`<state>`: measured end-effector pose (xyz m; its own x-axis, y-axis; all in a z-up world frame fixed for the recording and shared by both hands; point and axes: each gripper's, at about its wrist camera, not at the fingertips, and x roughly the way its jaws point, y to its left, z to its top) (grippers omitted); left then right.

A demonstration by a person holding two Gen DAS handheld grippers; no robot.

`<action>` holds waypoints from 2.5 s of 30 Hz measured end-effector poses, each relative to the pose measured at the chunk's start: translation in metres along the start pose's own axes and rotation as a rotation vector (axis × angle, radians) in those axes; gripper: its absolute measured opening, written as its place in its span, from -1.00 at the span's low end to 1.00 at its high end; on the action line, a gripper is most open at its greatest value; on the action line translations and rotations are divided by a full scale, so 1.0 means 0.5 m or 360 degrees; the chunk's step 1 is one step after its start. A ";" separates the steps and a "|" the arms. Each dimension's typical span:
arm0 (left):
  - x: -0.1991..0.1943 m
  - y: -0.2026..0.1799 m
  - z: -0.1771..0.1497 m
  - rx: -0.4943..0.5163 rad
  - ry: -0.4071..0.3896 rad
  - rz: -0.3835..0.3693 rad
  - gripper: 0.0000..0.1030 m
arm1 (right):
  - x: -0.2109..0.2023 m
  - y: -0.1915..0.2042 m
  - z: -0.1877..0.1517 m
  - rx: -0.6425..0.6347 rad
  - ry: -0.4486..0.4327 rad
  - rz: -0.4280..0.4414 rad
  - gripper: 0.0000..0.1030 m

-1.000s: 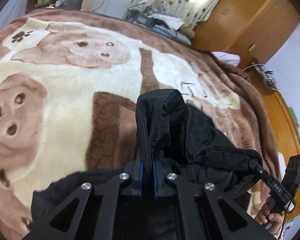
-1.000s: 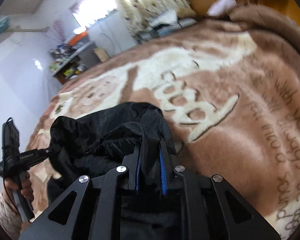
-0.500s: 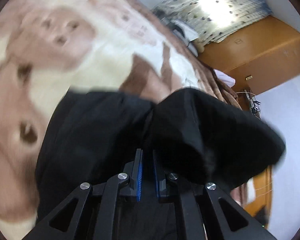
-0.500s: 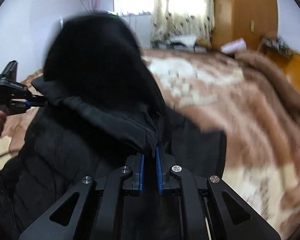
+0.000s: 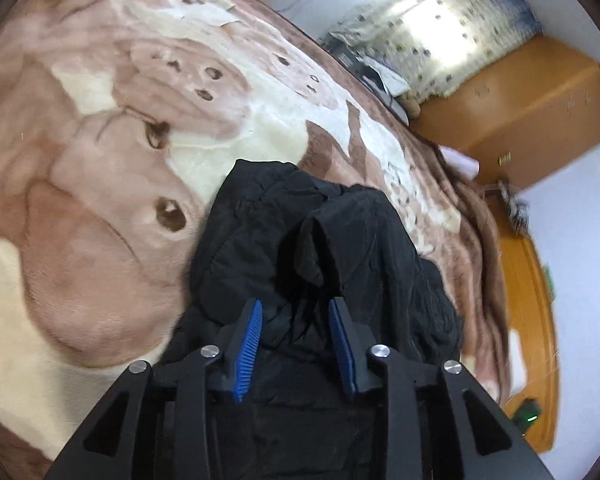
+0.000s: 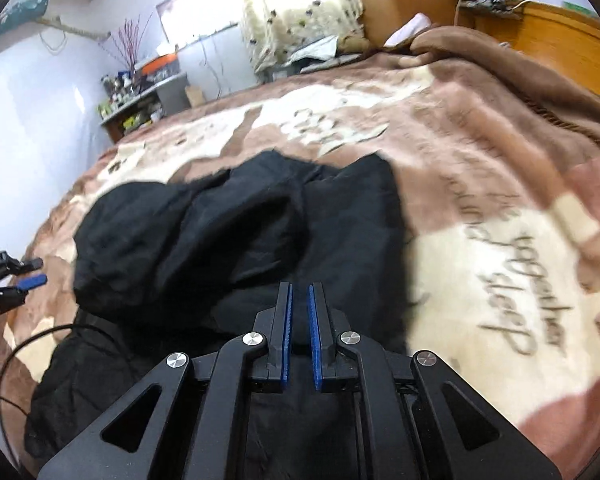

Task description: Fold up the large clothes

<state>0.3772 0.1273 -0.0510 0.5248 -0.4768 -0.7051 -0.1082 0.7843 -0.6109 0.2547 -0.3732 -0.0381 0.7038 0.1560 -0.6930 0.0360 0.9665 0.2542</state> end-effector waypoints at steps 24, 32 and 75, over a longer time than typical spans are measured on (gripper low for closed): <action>-0.020 -0.192 -0.088 0.0563 0.0045 0.0026 0.61 | -0.402 -0.025 0.045 -0.0392 -0.0276 -0.0595 0.34; 0.056 -0.212 -0.043 0.0608 -0.0030 0.0185 0.61 | -0.094 0.116 0.012 -0.0296 -0.0181 -0.0153 0.33; 0.255 -0.150 -0.047 0.0808 0.0220 0.0472 0.86 | 0.216 0.197 0.019 -0.0521 0.0190 -0.0100 0.36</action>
<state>0.4325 -0.0019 -0.1036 0.4157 -0.2290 -0.8802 0.2012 0.9670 -0.1566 0.3410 -0.2632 -0.0812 0.6187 0.0985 -0.7794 -0.1663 0.9860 -0.0074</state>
